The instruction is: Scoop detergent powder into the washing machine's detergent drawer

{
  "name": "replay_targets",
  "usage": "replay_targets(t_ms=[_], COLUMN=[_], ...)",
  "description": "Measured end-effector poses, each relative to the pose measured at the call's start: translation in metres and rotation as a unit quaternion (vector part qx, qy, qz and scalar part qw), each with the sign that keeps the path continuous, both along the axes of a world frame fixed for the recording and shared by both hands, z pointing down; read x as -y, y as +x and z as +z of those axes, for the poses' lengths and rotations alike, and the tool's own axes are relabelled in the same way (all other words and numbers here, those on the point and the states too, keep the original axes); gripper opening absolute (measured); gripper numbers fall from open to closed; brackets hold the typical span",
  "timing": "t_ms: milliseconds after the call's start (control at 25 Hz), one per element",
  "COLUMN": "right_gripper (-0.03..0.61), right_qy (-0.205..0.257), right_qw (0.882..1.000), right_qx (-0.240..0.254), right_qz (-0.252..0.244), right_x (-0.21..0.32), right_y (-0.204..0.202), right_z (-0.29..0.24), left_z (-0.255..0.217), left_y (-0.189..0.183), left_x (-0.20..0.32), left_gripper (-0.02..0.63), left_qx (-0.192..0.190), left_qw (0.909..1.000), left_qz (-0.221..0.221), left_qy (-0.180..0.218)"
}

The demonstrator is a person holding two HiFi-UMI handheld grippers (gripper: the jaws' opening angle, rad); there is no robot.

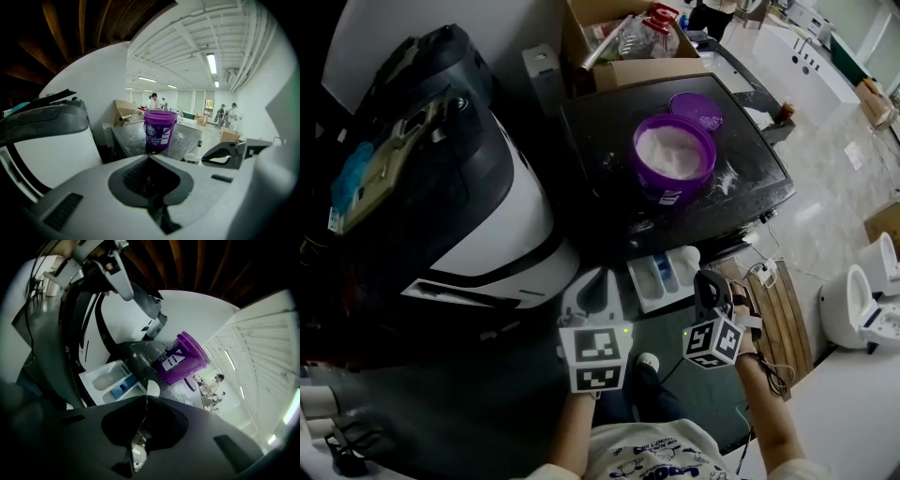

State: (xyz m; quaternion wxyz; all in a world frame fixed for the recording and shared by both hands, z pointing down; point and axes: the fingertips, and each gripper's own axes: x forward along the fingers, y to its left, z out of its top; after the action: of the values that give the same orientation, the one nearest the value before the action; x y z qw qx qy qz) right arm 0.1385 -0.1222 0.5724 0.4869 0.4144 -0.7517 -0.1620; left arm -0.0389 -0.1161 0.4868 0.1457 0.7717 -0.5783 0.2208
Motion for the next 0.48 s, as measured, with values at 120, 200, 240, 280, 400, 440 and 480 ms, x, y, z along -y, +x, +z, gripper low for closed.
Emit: replay_targets(t_ms=[120,200,240,280,400,440,480], right_gripper=[0.02,0.02,0.02,0.02,0.02,0.02,0.02], right_qy=[0.001,0.001,0.002,0.003,0.014,0.018,0.022], right_qw=[0.998,0.994,0.991,0.988,0.975,0.969,0.963], right_qx=[0.054,0.096,0.118,0.14,0.2,0.22,0.239], right_qz=[0.027,0.047,0.058,0.069,0.101,0.111,0.121], right_x=[0.001,0.001,0.001,0.002,0.005,0.007,0.008], right_y=[-0.002,-0.004,-0.004,-0.004,-0.003,-0.002,-0.001], right_z=[-0.02,-0.033,-0.04,-0.048,-0.072,-0.081,-0.09], left_z=[-0.007,-0.013,-0.016,-0.019,-0.032,-0.036,-0.041], left_y=[-0.002,-0.003,-0.004,-0.004,-0.003,-0.003,-0.003], left_x=[0.001,0.001,0.002,0.002,0.004,0.004,0.005], left_gripper=[0.002,0.002,0.002,0.002,0.002,0.002,0.002], left_qx=[-0.001,-0.001,-0.002,-0.003,-0.005,-0.005,-0.006], left_qw=[1.0,0.9999,0.9999,0.9998,0.9994,0.9991,0.9989], left_qz=[-0.002,-0.004,-0.005,-0.005,-0.007,-0.007,-0.008], left_qy=[0.007,0.013,0.016,0.02,0.035,0.04,0.045])
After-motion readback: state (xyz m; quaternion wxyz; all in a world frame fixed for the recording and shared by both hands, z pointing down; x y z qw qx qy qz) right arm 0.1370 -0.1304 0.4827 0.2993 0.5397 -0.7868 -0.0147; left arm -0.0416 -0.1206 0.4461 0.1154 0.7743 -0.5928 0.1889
